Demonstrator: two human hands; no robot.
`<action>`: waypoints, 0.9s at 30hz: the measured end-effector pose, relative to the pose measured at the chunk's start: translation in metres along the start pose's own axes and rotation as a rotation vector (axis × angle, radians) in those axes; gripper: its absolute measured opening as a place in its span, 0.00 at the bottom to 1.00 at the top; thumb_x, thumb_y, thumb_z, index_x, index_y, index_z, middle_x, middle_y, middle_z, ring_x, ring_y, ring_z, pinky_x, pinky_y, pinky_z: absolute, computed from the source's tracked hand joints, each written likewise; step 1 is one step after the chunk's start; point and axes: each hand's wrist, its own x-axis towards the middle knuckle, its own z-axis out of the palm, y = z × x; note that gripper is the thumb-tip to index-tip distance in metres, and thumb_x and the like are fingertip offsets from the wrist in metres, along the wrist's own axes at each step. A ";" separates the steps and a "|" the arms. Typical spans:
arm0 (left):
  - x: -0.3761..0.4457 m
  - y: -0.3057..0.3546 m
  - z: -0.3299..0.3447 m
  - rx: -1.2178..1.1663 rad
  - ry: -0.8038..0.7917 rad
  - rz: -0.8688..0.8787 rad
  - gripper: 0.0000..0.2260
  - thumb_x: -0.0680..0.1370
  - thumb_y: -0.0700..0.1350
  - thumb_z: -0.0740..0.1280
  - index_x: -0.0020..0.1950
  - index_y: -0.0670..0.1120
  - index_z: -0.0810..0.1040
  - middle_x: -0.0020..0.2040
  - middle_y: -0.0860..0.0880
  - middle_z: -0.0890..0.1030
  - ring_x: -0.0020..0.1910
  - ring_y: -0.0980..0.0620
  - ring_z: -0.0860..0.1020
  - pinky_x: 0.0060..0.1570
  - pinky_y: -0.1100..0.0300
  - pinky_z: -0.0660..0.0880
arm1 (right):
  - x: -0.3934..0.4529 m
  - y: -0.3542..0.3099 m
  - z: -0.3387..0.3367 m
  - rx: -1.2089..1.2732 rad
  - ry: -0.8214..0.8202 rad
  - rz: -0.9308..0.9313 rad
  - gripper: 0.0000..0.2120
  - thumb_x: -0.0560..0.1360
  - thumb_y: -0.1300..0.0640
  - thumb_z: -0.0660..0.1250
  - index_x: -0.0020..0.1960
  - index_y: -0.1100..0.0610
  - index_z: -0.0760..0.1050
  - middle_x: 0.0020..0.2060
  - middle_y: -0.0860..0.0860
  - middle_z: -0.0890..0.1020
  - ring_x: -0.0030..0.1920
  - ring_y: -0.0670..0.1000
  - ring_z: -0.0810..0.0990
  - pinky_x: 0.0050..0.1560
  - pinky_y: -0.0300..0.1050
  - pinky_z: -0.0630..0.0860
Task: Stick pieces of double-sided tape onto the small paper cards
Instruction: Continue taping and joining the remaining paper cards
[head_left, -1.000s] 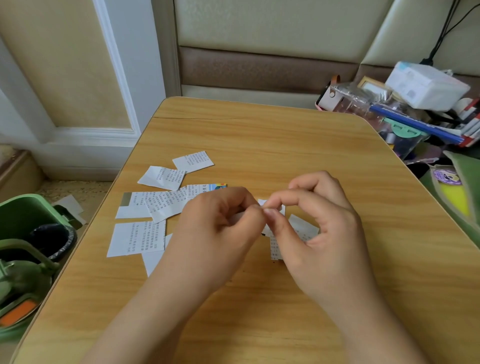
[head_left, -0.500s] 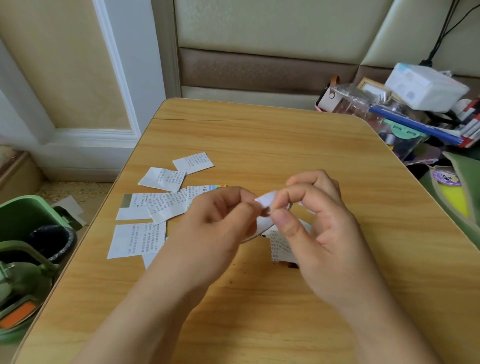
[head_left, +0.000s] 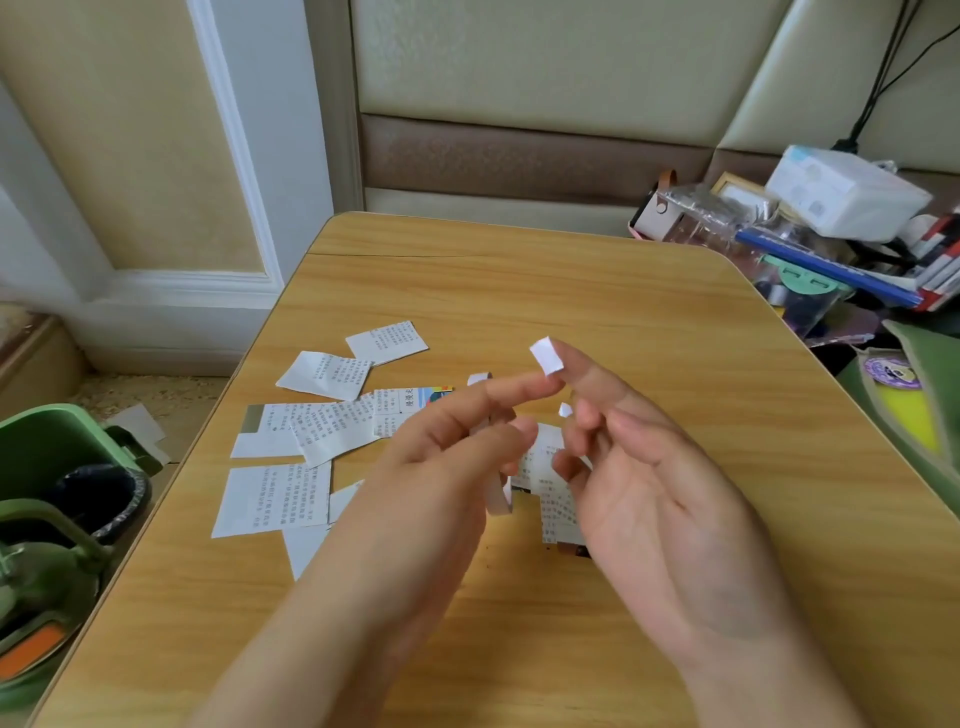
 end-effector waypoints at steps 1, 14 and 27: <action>0.000 0.001 0.000 -0.062 -0.012 -0.021 0.13 0.68 0.44 0.66 0.49 0.49 0.85 0.34 0.53 0.71 0.35 0.56 0.69 0.43 0.59 0.65 | 0.000 0.000 0.000 -0.011 -0.014 -0.001 0.20 0.66 0.51 0.68 0.58 0.48 0.81 0.38 0.42 0.73 0.42 0.43 0.68 0.53 0.43 0.65; 0.002 0.006 -0.008 -0.390 -0.030 -0.155 0.12 0.66 0.40 0.70 0.47 0.40 0.85 0.34 0.51 0.70 0.32 0.55 0.68 0.41 0.58 0.62 | 0.001 -0.001 -0.002 -0.623 0.028 -0.212 0.20 0.71 0.53 0.60 0.57 0.36 0.78 0.39 0.39 0.70 0.44 0.39 0.70 0.50 0.26 0.65; 0.003 0.003 -0.010 -0.481 -0.057 -0.192 0.16 0.57 0.44 0.79 0.41 0.41 0.84 0.34 0.51 0.71 0.31 0.55 0.69 0.40 0.59 0.64 | -0.002 -0.005 -0.013 -1.161 0.075 -0.447 0.24 0.75 0.58 0.54 0.64 0.34 0.71 0.42 0.42 0.69 0.51 0.46 0.69 0.59 0.43 0.62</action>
